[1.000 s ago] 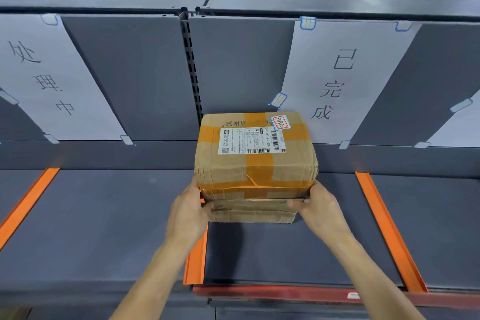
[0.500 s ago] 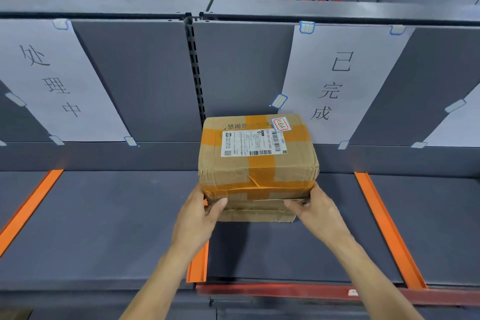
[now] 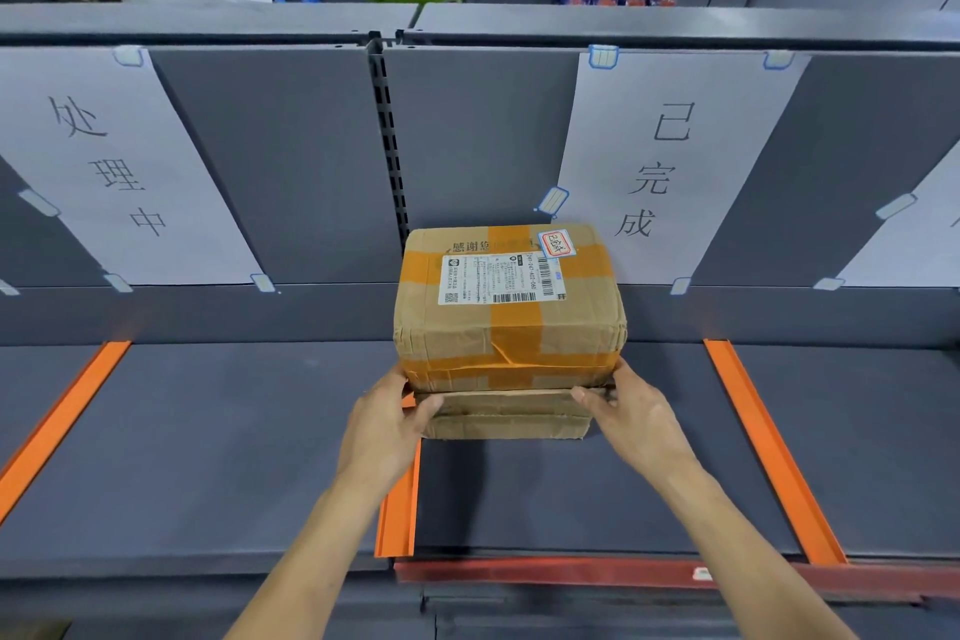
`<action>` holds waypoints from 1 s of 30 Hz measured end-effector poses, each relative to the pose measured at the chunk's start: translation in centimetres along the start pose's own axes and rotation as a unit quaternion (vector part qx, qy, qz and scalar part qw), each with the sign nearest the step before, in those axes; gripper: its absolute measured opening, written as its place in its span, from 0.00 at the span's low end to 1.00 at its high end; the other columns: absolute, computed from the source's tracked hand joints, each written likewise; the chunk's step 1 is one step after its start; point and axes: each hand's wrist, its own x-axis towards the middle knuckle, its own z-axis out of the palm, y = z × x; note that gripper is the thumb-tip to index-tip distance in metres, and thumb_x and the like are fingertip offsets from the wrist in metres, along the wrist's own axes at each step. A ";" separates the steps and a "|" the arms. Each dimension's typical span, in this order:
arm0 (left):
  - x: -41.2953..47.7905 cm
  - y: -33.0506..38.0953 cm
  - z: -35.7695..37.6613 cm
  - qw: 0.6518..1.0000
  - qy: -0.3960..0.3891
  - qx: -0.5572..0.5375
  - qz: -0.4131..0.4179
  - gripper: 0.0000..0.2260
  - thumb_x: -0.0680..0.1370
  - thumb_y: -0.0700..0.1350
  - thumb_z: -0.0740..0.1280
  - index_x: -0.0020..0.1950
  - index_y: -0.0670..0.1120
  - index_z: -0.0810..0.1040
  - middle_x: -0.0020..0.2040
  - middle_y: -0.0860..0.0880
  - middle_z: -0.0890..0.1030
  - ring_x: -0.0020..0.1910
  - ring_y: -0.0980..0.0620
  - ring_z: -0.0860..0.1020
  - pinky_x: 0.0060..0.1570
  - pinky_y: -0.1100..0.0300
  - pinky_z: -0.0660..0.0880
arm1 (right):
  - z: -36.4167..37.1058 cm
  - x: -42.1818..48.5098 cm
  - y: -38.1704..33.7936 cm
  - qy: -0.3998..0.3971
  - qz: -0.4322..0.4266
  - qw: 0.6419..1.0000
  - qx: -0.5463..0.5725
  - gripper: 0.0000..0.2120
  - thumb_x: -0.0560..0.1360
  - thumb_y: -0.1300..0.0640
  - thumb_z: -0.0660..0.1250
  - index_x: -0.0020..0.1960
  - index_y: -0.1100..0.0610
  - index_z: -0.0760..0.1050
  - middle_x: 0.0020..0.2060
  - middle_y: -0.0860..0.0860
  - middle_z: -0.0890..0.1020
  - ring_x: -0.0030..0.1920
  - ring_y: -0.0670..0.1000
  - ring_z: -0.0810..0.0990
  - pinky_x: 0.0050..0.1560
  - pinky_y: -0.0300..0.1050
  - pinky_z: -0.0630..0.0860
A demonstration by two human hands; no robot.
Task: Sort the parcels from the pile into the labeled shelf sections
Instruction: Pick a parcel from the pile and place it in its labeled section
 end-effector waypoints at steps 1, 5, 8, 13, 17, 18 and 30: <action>-0.1 0.0 0.1 1.000 0.001 -0.002 -0.004 0.09 0.80 0.50 0.71 0.53 0.61 0.73 0.46 0.72 0.73 0.47 0.67 0.73 0.43 0.71 0.68 | -0.1 0.0 0.0 0.001 0.000 1.000 -0.003 0.12 0.80 0.49 0.69 0.60 0.41 0.70 0.45 0.35 0.79 0.49 0.42 0.80 0.47 0.36 0.76; -0.7 -0.1 0.3 1.000 -0.004 0.000 -0.020 0.09 0.81 0.47 0.70 0.55 0.60 0.73 0.53 0.62 0.76 0.55 0.59 0.75 0.48 0.63 0.71 | -0.4 -0.4 0.0 -0.001 -0.003 1.000 -0.011 0.16 0.80 0.50 0.68 0.67 0.44 0.71 0.46 0.33 0.76 0.51 0.42 0.79 0.49 0.38 0.76; -1.3 -0.2 0.4 1.000 -0.012 -0.002 -0.026 0.10 0.82 0.48 0.69 0.61 0.59 0.74 0.58 0.60 0.77 0.54 0.59 0.76 0.46 0.66 0.71 | -0.7 -1.0 -0.2 -0.003 -0.002 1.000 -0.021 0.18 0.81 0.51 0.67 0.69 0.45 0.70 0.46 0.34 0.75 0.53 0.45 0.79 0.51 0.42 0.76; -3.2 0.3 0.2 0.999 0.005 0.053 0.005 0.19 0.83 0.49 0.66 0.74 0.57 0.69 0.60 0.57 0.78 0.60 0.50 0.79 0.50 0.55 0.75 | -1.1 -2.1 -0.2 -0.006 -0.002 0.999 -0.045 0.18 0.82 0.49 0.65 0.71 0.46 0.70 0.59 0.47 0.81 0.60 0.50 0.80 0.57 0.47 0.79; -5.6 1.0 0.8 0.990 0.020 0.143 0.001 0.22 0.81 0.48 0.68 0.74 0.47 0.71 0.66 0.47 0.78 0.60 0.43 0.79 0.54 0.48 0.78 | -1.3 -3.0 0.8 -0.004 -0.005 0.996 -0.086 0.27 0.82 0.47 0.64 0.79 0.46 0.62 0.72 0.48 0.73 0.69 0.50 0.75 0.66 0.50 0.75; -6.0 1.1 1.1 0.988 0.018 0.156 0.005 0.21 0.80 0.47 0.69 0.73 0.46 0.73 0.66 0.46 0.78 0.60 0.42 0.79 0.56 0.47 0.78 | -1.3 -3.3 1.2 -0.006 -0.006 0.994 -0.105 0.29 0.82 0.47 0.64 0.80 0.47 0.60 0.75 0.47 0.70 0.72 0.50 0.72 0.69 0.51 0.73; -7.0 5.6 7.6 0.958 -0.098 0.221 0.156 0.24 0.83 0.54 0.63 0.79 0.51 0.69 0.80 0.51 0.66 0.80 0.49 0.62 0.78 0.51 0.61 | -5.6 -7.5 6.2 0.011 -0.049 0.952 -0.301 0.34 0.83 0.42 0.59 0.83 0.52 0.50 0.82 0.48 0.53 0.81 0.49 0.50 0.79 0.46 0.50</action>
